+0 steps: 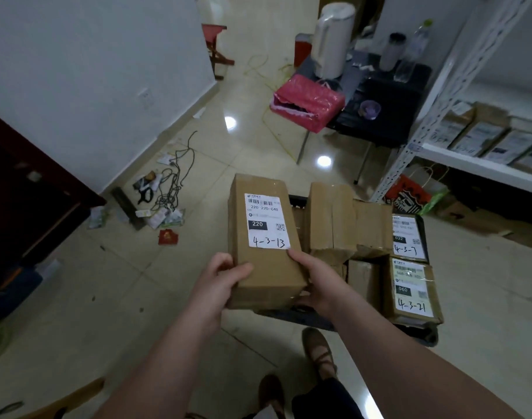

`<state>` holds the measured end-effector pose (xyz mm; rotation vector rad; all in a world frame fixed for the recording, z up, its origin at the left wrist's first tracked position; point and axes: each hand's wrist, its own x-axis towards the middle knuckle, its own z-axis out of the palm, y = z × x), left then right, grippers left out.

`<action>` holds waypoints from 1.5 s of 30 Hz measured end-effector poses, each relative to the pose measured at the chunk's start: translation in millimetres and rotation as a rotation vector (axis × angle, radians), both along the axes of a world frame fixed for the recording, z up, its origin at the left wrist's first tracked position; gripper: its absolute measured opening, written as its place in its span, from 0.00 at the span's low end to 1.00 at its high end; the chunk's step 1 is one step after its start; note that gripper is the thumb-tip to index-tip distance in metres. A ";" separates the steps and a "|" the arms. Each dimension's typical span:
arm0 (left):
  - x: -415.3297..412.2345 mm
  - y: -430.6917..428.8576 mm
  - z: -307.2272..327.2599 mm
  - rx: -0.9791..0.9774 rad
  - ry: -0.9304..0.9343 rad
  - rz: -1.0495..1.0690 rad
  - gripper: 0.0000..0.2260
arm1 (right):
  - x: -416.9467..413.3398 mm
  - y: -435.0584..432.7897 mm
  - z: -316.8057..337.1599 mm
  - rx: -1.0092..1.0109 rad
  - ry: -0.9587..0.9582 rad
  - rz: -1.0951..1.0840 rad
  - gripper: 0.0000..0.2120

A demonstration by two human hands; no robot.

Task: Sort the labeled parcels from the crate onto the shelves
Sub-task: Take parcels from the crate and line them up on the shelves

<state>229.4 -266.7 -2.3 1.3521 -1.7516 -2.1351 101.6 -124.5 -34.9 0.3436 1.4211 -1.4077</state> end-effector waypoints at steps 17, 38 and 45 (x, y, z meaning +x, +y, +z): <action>-46.1 54.7 138.1 -0.025 0.361 -0.465 0.46 | -5.0 88.9 136.3 -0.332 0.449 -0.231 0.46; -150.9 270.1 182.1 -0.076 0.417 -0.637 0.40 | -56.7 332.3 188.5 -0.247 0.720 -0.377 0.43; -176.1 340.9 188.4 -0.090 0.467 -0.714 0.37 | -110.7 416.2 221.5 -0.259 0.767 -0.351 0.41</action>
